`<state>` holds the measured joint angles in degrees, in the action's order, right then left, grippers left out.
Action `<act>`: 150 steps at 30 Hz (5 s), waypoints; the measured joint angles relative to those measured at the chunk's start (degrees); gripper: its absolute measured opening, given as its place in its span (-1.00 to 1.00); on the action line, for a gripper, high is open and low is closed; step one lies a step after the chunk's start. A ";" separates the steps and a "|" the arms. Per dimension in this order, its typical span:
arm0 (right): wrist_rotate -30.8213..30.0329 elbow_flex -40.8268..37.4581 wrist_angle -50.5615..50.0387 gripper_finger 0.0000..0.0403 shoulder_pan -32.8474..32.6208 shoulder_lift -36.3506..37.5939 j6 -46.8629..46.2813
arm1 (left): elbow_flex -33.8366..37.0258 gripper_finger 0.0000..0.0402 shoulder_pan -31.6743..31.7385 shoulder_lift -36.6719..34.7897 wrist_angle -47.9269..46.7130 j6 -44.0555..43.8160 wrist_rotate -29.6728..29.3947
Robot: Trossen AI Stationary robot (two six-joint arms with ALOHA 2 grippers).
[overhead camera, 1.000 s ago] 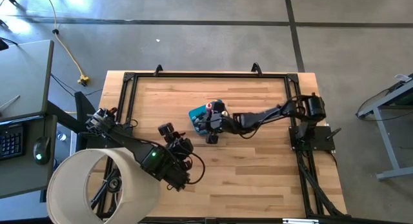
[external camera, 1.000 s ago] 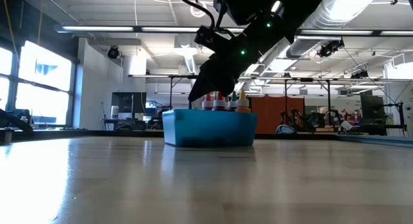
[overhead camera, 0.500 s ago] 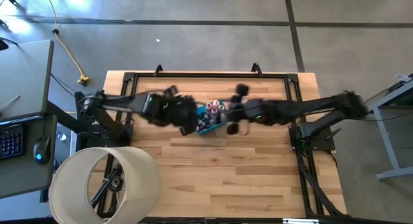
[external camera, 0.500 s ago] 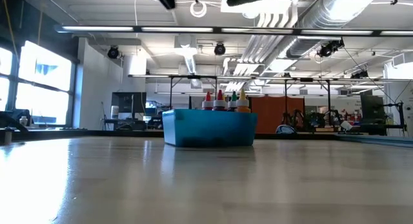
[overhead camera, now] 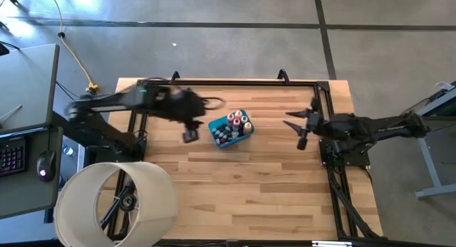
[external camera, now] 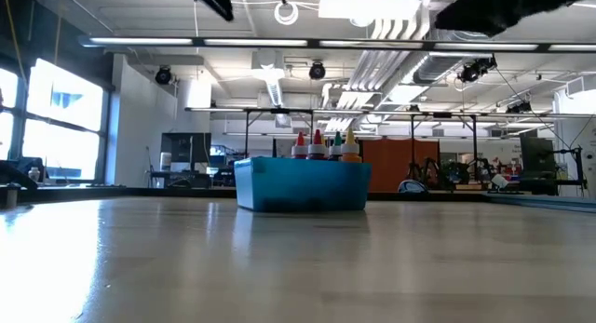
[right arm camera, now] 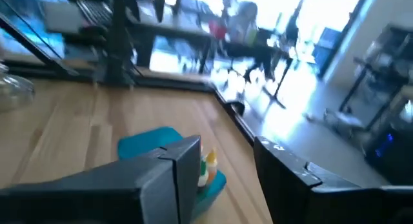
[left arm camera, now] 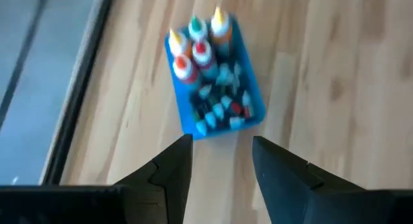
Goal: Pick & Place food coloring
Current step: Return to Home Position
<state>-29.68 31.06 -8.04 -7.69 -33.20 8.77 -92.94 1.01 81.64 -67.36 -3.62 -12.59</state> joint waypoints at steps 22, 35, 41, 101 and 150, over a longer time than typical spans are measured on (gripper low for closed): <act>11.07 -28.34 18.24 -0.32 -0.23 31.20 12.31 | 75.19 -0.21 -2.16 -55.95 72.19 19.99 29.01; 13.77 -28.34 16.03 -0.32 -0.21 31.18 9.56 | 88.62 -0.21 -2.11 -65.70 82.82 19.89 27.86; 13.80 -28.34 13.64 -0.32 -0.21 31.18 6.71 | 91.84 -0.21 -2.11 -69.67 87.54 19.20 27.06; 15.11 -30.50 12.12 -0.32 -0.22 30.96 3.68 | 92.08 -0.21 -2.13 -69.30 70.32 12.21 23.84; 15.09 -30.54 12.13 -0.32 -0.21 30.97 3.68 | 92.10 -0.21 -3.66 -81.24 70.19 12.24 22.00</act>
<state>-14.59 0.51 4.09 -7.91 -2.23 12.45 -0.84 -2.66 0.40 2.83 8.62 9.41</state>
